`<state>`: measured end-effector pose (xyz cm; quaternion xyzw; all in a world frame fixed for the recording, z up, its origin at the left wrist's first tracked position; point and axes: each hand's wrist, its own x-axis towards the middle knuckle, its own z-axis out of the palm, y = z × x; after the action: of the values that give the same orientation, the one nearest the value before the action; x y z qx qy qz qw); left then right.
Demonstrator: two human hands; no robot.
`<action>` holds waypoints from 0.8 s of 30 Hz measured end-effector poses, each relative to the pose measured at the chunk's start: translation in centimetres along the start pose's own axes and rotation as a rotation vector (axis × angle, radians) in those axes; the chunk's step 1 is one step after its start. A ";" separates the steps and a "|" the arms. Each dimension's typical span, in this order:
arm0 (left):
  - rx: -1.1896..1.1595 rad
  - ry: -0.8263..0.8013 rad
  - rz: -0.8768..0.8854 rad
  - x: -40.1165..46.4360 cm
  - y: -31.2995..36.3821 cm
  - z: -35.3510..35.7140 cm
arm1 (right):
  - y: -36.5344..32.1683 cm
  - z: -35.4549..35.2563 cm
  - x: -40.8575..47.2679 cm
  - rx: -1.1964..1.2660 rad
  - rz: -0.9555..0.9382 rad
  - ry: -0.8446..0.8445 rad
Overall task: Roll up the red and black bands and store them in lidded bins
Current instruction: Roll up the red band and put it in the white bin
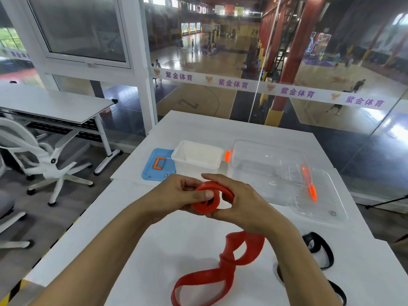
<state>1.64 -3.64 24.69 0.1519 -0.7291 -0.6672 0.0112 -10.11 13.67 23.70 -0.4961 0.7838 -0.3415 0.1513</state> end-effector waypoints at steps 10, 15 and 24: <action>-0.327 0.152 0.154 0.0 -0.7 2.2 | -0.9 0.1 -1.2 0.321 0.080 0.095; -0.453 0.294 0.186 0.2 -0.4 3.9 | -1.1 2.9 -1.0 0.327 0.035 0.309; -0.261 0.414 0.206 -0.4 -1.2 5.7 | -1.7 4.0 -1.0 0.160 0.121 0.401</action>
<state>1.00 1.90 22.94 0.2073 -0.6307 -0.7056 0.2475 -6.19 12.49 21.86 -0.3567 0.7968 -0.4850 0.0515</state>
